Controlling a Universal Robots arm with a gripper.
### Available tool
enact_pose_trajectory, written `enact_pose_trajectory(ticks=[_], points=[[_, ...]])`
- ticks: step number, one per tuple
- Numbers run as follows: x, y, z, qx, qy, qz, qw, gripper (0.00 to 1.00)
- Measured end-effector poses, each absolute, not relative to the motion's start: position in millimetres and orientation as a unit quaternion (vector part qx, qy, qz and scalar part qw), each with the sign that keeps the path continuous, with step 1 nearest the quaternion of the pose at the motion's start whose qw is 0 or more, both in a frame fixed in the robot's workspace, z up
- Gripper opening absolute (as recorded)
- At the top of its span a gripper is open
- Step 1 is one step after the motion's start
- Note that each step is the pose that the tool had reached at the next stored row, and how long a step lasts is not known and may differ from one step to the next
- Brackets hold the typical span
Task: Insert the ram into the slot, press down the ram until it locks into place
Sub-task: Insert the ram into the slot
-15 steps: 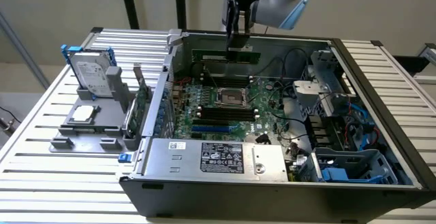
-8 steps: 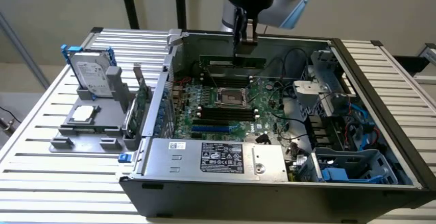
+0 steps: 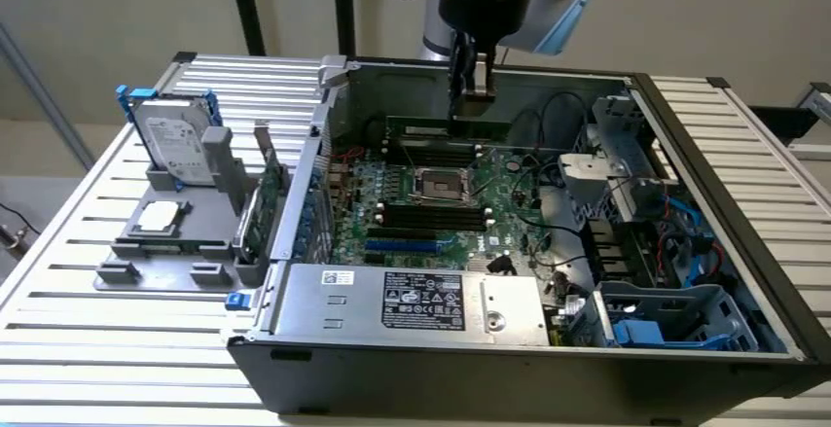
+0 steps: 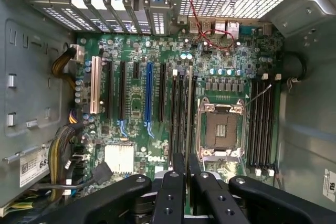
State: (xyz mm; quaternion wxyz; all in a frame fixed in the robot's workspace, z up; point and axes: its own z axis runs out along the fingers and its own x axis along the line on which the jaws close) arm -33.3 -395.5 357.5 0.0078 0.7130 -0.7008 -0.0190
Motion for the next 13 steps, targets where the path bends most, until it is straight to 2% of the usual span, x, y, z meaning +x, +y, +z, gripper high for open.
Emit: enact_pose_trajectory(ticks=[13], points=[[-32, -398, 334, 0.712, -0.702, -0.019, 0.008, 0.14]])
